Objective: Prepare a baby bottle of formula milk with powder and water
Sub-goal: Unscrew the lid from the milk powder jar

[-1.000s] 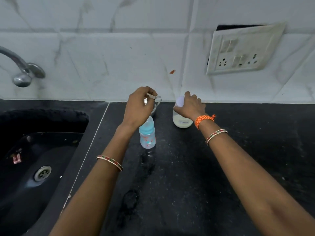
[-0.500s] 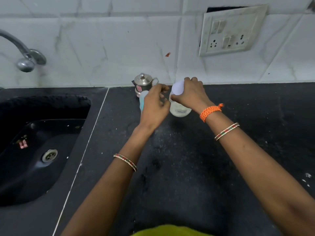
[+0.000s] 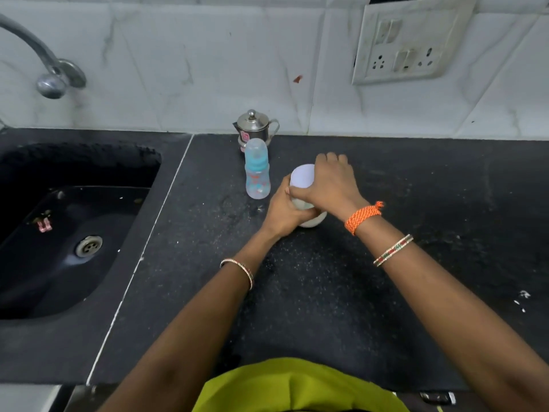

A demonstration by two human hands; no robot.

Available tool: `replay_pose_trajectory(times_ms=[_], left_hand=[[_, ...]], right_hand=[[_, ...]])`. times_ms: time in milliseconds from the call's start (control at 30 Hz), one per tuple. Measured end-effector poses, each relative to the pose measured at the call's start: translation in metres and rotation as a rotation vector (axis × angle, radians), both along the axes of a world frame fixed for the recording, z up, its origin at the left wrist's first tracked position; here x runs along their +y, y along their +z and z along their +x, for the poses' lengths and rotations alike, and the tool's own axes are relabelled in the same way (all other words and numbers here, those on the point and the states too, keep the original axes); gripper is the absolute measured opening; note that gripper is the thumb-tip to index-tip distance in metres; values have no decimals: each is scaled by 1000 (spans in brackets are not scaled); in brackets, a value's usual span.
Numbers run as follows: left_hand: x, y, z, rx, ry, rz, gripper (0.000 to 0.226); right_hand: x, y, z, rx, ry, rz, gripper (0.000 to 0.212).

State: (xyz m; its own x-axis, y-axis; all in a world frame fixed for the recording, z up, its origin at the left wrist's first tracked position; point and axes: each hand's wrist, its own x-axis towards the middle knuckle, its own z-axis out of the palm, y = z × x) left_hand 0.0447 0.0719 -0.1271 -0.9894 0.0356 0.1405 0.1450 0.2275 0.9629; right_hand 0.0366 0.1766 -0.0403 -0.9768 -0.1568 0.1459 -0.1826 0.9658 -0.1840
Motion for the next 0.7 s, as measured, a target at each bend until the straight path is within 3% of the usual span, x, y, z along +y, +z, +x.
replay_pose_trajectory(times_ms=[300, 433, 600, 700], left_hand=[[0, -10, -6, -22, 38, 19, 82], [-6, -7, -7, -78, -41, -5, 82], [-10, -2, -9, -103, -107, -14, 84], [-12, -2, -10, -106, -119, -19, 80]], right_hand=[[9, -6, -15, -115, 81, -129, 76], [26, -2, -19, -248, 277, -231, 68], [27, 31, -29, -399, 470, 69, 76], [13, 54, -31, -551, 432, 350, 93]])
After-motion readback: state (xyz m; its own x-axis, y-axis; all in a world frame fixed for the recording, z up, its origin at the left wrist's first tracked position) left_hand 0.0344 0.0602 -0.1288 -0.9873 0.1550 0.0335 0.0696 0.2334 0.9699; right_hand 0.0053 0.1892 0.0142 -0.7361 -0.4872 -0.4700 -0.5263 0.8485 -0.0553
